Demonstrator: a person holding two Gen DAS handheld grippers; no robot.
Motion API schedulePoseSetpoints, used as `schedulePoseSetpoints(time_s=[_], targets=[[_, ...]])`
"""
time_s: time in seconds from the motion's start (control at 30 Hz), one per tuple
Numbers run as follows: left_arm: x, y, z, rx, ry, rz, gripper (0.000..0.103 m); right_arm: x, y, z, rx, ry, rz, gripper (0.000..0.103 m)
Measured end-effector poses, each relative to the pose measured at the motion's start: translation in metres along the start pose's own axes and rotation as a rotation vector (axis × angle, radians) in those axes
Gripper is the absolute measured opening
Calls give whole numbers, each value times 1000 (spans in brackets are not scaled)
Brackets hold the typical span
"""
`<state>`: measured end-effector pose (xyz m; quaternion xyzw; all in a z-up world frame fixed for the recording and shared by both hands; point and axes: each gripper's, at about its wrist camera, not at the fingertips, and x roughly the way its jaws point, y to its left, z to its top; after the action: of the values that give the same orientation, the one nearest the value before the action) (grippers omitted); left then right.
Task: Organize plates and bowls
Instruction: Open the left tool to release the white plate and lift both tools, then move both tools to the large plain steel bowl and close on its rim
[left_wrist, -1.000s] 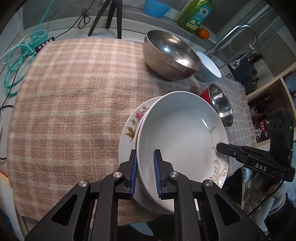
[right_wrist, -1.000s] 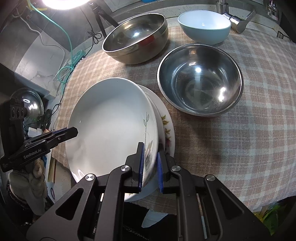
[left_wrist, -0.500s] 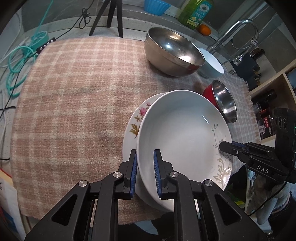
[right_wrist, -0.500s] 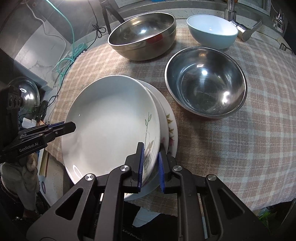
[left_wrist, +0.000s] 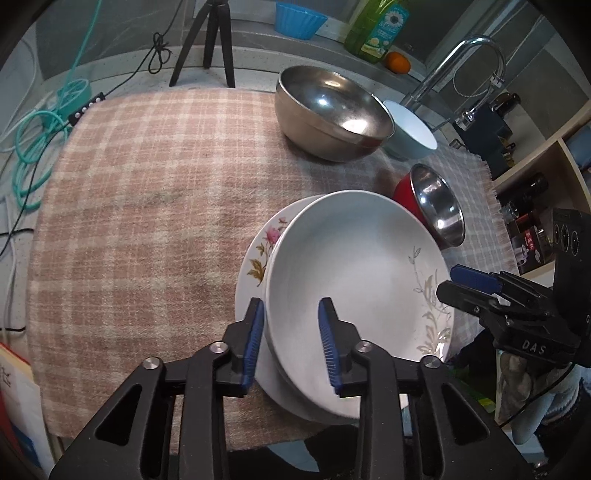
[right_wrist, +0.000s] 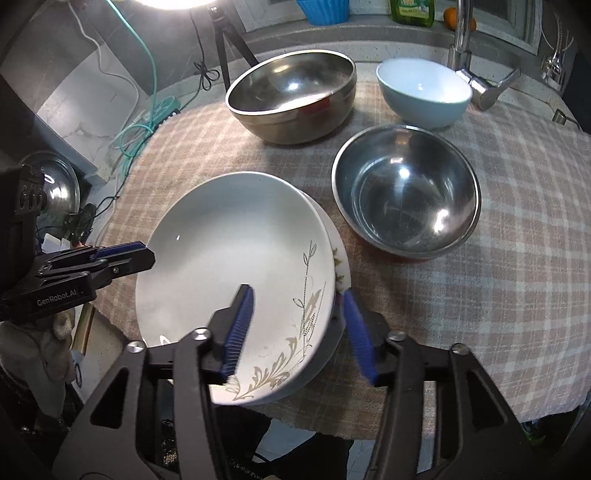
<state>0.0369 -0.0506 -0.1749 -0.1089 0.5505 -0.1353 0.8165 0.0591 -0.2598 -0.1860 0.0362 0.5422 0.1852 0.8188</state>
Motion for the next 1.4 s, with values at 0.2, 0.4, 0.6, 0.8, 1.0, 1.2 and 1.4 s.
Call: schedulePoseSetpoints(time_s=[0.2, 0.4, 0.6, 0.8, 1.0, 1.2, 1.4], targets=[[-8, 1, 5, -1, -27, -8, 54, -10, -2, -1, 5, -28, 10, 71], [-14, 7, 12, -26, -49, -1, 58, -21, -8, 0, 27, -63, 11, 78], [-16, 9, 20, -25, -55, 20, 65, -35, -15, 12, 41, -111, 6, 86], [-25, 15, 40, -30, -82, 16, 65, -48, -26, 33, 82, -151, 22, 90], [-30, 24, 70, -54, -116, -19, 65, -55, -36, 61, 151, -194, 73, 91], [-24, 27, 101, -88, -136, -79, 65, -49, -45, 90, 205, -212, 125, 91], [-4, 30, 127, -109, -108, -133, 65, -30, -56, 113, 255, -204, 171, 91]])
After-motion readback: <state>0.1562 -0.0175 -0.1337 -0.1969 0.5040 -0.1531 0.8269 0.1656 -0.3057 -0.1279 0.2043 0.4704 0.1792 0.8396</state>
